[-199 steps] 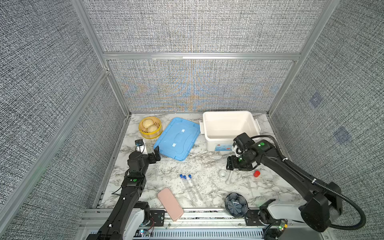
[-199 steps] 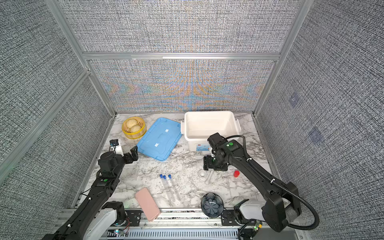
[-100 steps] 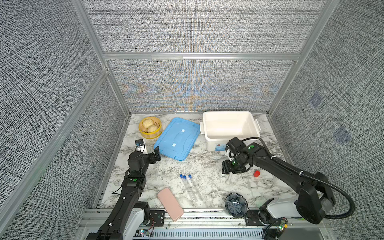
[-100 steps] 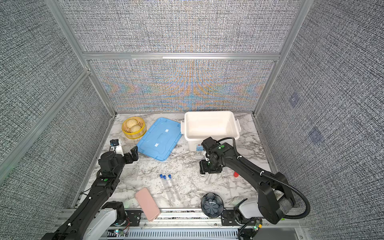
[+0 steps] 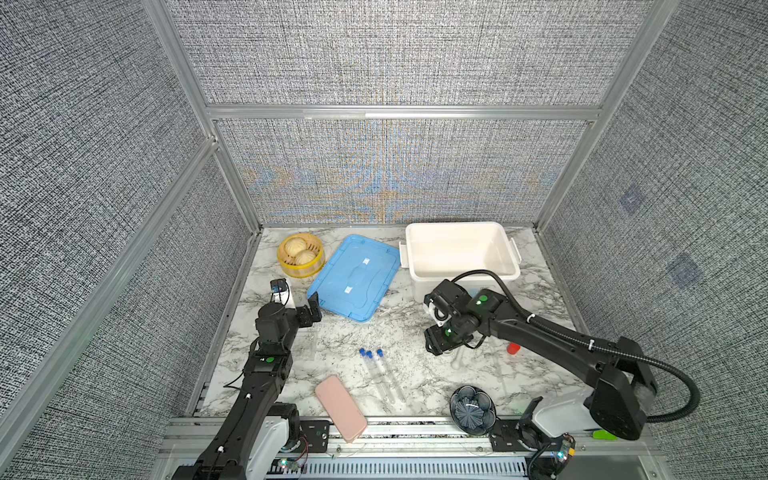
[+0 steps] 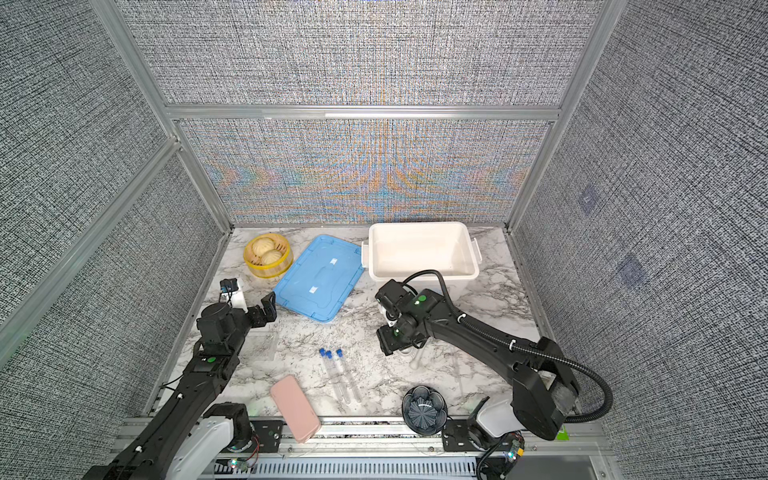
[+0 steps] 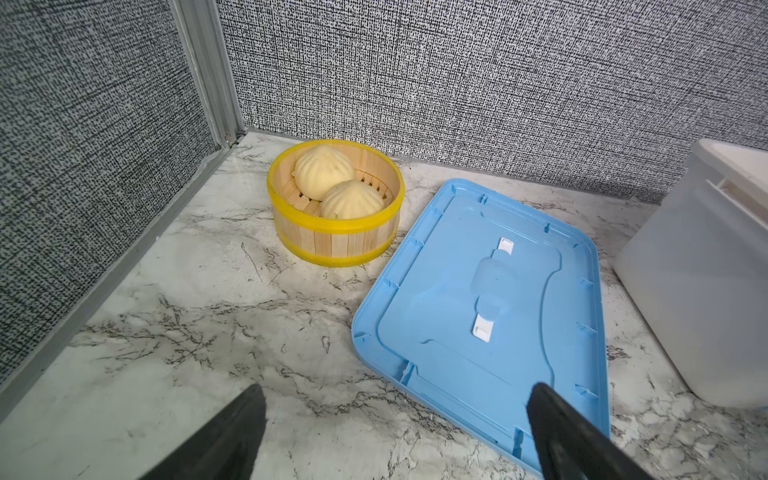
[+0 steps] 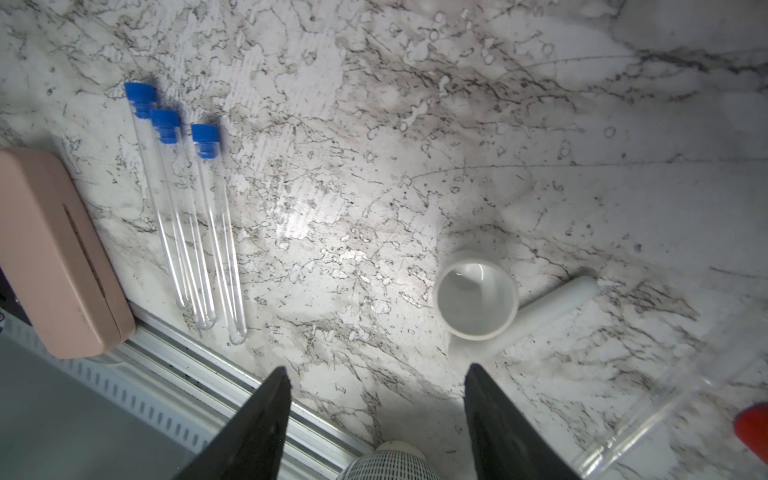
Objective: Organize the chemistry lab equipment
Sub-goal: 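Lower the right gripper onto the white mortar rim and close it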
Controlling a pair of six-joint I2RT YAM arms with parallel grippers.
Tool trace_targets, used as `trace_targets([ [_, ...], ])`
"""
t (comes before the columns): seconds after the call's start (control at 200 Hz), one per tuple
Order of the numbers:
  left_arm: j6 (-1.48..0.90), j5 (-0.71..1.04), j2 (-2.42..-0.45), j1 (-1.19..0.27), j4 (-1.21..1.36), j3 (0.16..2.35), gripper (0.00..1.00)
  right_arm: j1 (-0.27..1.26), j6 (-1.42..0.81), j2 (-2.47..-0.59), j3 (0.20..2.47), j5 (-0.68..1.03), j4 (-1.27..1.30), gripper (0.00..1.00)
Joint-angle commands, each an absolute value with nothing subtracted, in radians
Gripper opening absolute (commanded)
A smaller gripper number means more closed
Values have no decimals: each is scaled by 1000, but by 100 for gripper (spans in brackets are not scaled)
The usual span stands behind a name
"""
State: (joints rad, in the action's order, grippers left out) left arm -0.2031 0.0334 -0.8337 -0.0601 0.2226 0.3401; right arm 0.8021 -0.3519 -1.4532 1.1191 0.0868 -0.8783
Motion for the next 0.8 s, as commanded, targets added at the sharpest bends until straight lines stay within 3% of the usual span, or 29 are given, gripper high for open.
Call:
trace_targets([
  [0.0, -209, 35, -831, -60, 230, 345, 99, 816, -336, -1461, 1132, 62, -875, 66],
  [0.245, -210, 31, -825, -60, 230, 341, 99, 800, -343, -1445, 1115, 89, -877, 66],
  [0.435, -215, 20, -820, -61, 229, 338, 99, 658, -392, -1392, 1002, 179, -827, 65],
  [0.795, -217, 13, -814, -60, 229, 335, 99, 590, -391, -1404, 901, 181, -788, 53],
])
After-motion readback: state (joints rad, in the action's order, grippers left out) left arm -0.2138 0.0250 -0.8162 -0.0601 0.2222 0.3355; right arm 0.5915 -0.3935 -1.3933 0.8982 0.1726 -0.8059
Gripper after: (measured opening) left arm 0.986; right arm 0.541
